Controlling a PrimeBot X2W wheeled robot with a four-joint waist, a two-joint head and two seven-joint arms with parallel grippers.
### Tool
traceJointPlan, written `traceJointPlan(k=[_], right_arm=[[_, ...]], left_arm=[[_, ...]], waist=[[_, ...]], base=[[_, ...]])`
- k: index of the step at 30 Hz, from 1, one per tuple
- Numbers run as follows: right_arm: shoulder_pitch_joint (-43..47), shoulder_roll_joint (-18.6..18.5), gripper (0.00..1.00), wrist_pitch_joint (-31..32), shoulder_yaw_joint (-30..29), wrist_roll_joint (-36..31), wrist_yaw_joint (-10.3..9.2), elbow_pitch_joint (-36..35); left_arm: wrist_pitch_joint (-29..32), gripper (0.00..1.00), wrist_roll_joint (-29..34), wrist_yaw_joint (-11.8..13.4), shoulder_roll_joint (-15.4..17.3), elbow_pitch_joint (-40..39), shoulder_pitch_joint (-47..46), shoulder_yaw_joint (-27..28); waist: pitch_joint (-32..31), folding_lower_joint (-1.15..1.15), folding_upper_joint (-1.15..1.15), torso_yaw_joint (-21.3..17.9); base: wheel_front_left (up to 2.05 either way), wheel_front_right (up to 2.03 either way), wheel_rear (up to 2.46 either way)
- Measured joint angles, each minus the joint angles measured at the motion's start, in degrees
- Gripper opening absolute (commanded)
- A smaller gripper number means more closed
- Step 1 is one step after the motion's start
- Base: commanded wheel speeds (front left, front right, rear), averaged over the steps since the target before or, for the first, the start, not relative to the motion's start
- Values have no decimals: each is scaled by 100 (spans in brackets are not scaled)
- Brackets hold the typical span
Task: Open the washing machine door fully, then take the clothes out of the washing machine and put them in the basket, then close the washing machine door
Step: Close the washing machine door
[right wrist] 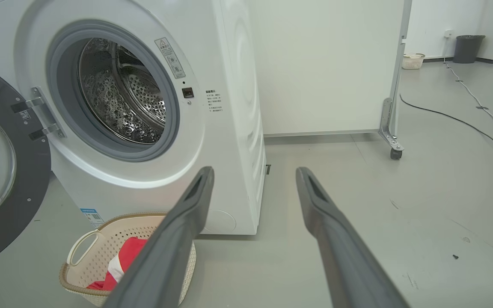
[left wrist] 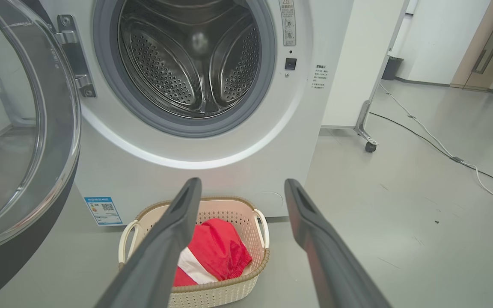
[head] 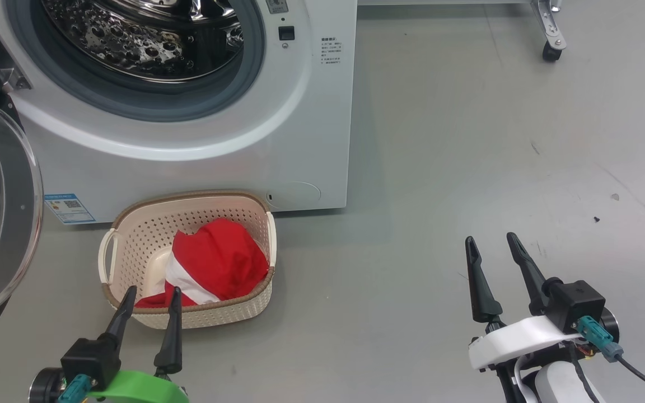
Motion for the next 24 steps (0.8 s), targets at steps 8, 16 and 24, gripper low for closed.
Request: traceJointPlan(k=[8,16,24], right_arm=[[-1,0,100,0,0,0,0,7],[-1,0,100,1,0,0,-1,15],[-1,0,100,0,-29,0,-2,-25]], left_arm=[[0,100,0,0,0,2,0,-10],[0,100,0,1,0,3,0,-27],[0,100,0,0,1,5,-1,-156]], waist=[[-14,0,0,-13],[-21,0,0,-14],[53,0,0,105]], base=[[0,0,0],[0,0,0],[0,0,0]])
